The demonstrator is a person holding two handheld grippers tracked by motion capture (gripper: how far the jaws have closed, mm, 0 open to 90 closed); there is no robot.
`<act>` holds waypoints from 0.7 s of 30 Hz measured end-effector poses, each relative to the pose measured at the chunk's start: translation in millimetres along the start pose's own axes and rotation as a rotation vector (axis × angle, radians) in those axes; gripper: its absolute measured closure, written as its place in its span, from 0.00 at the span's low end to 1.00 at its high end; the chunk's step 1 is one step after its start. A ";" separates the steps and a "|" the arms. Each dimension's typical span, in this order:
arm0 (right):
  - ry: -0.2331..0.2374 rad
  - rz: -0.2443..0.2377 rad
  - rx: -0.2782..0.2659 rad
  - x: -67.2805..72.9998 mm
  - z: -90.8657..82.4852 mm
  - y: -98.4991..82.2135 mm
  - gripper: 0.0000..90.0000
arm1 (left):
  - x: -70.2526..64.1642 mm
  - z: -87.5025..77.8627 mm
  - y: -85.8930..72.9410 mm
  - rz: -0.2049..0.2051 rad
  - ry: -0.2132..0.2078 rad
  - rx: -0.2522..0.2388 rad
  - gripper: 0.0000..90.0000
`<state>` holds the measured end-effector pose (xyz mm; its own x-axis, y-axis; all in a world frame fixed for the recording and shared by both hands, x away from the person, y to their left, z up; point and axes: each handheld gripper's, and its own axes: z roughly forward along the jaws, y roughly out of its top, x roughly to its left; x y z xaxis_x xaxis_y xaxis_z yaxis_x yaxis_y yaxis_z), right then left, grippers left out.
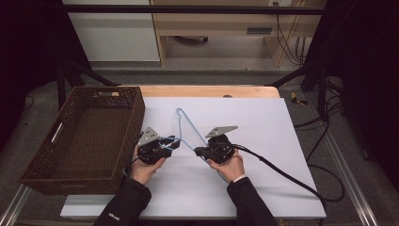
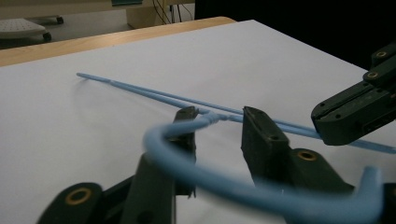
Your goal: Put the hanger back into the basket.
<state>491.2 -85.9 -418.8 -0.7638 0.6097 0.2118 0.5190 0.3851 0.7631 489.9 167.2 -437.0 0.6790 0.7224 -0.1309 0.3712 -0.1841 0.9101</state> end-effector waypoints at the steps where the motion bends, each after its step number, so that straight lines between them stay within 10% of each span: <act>1: 0.003 -0.002 0.001 -0.2 0.1 -0.4 0.98 | -0.4 0.4 -0.2 0.000 0.000 0.001 0.88; 10: 0.000 -0.009 0.027 0.5 4.2 -4.1 0.98 | -3.0 0.0 1.1 0.011 -0.014 -0.004 0.93; 13: 0.005 -0.013 0.034 0.4 5.6 -5.5 0.98 | -2.0 0.4 1.6 -0.006 -0.033 -0.015 0.79; 21: 0.010 -0.012 0.054 0.2 8.3 -8.4 0.98 | -3.8 0.1 1.5 0.005 -0.034 -0.014 0.93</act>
<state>489.9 -83.2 -430.3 -0.7738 0.5981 0.2085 0.5291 0.4293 0.7320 487.9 164.1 -435.2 0.7022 0.6981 -0.1399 0.3596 -0.1782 0.9160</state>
